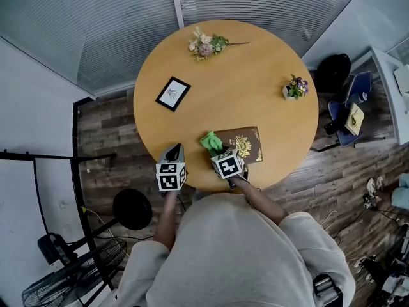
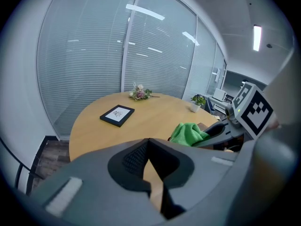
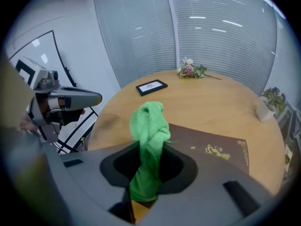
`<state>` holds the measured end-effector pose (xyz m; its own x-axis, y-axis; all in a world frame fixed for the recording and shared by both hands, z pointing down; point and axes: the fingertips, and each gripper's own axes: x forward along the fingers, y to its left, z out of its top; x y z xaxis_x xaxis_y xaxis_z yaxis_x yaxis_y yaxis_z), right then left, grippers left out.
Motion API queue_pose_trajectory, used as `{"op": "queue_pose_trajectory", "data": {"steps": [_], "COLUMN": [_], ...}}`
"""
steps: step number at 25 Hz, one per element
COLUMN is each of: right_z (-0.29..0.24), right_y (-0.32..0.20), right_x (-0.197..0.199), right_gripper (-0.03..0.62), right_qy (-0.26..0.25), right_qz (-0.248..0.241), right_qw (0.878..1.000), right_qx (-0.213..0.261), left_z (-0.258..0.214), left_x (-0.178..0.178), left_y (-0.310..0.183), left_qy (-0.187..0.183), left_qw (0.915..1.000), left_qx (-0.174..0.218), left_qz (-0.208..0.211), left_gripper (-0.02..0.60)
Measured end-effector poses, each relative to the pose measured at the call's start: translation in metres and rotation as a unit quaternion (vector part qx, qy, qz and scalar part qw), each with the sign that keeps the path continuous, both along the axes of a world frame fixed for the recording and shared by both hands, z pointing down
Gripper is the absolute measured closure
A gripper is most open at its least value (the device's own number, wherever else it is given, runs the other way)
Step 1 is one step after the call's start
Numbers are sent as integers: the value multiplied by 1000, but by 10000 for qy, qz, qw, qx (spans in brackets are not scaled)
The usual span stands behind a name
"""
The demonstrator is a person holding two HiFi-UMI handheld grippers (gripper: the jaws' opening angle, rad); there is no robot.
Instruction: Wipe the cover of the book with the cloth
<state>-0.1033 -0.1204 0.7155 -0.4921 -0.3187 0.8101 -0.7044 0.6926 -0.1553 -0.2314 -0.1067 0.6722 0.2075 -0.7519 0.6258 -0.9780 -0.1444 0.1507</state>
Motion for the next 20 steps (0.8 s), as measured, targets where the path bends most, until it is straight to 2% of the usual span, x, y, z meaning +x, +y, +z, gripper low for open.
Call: {"op": "queue_pose_trajectory", "data": {"steps": [8, 20], "right_z": [2, 1], "right_y": [-3, -11], "right_x": [-1, 28], "right_gripper": [497, 497], "right_qy": [34, 110], "right_qz": [-162, 67], "right_qw": [9997, 9998], "right_qx": [168, 149], "left_z": [1, 2], "left_x": [11, 28], "left_y": [-6, -13], "left_qy": [18, 33], "left_qw": [9999, 9996], "left_qx": [-15, -27], "left_qz": [127, 278], "left_gripper": [572, 572]}}
